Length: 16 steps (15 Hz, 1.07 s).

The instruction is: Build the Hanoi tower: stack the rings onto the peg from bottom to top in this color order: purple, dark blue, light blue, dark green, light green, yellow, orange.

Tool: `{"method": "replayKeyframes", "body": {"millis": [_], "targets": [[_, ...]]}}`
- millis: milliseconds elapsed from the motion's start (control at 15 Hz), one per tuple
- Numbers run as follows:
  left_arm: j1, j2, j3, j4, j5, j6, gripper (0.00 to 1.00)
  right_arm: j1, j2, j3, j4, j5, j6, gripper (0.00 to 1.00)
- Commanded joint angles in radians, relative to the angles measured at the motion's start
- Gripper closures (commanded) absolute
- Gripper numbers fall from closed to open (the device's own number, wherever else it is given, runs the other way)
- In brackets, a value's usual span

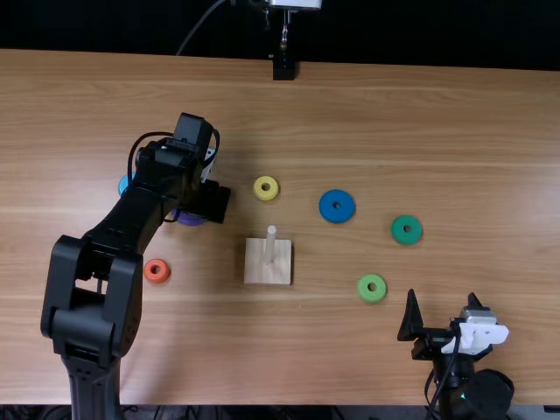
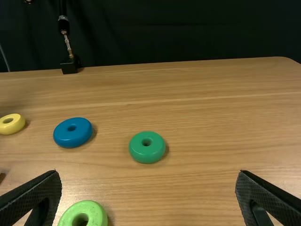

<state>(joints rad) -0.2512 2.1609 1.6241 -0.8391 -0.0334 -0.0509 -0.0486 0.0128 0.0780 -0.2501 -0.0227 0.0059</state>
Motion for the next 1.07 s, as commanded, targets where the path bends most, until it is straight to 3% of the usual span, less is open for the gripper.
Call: {"method": "replayKeyframes", "body": {"millis": [0, 267, 400, 533, 600, 733, 800, 933, 1000], "targets": [[0.020, 0.027, 0.029, -0.013, 0.015, 0.016, 0.00, -0.014, -0.013, -0.061, -0.068, 0.001, 0.003, 0.00], [0.032, 0.027, 0.025, -0.048, 0.015, 0.016, 0.03, -0.014, -0.013, -0.061, -0.068, 0.001, 0.003, 0.00], [0.032, 0.027, 0.025, -0.037, 0.015, 0.018, 0.24, -0.014, -0.013, -0.061, -0.068, 0.001, 0.003, 0.00], [0.032, 0.028, 0.025, -0.026, 0.017, 0.018, 0.25, -0.014, -0.013, -0.061, -0.068, 0.001, 0.003, 0.00], [0.032, 0.033, 0.025, -0.021, 0.026, 0.016, 0.25, -0.014, -0.013, -0.061, -0.068, 0.001, 0.003, 0.00], [0.036, 0.036, 0.025, -0.021, 0.074, 0.016, 0.32, -0.014, -0.013, -0.061, -0.068, 0.001, 0.003, 0.00], [0.038, 0.034, 0.025, -0.022, 0.089, 0.016, 0.44, -0.014, -0.013, -0.061, -0.068, 0.001, 0.003, 0.00], [0.040, 0.022, 0.025, -0.032, 0.098, 0.016, 0.80, -0.014, -0.013, -0.061, -0.068, 0.001, 0.003, 0.00], [0.040, 0.017, 0.026, -0.039, 0.096, 0.016, 0.90, -0.014, -0.013, -0.061, -0.068, 0.001, 0.003, 0.00]]}}
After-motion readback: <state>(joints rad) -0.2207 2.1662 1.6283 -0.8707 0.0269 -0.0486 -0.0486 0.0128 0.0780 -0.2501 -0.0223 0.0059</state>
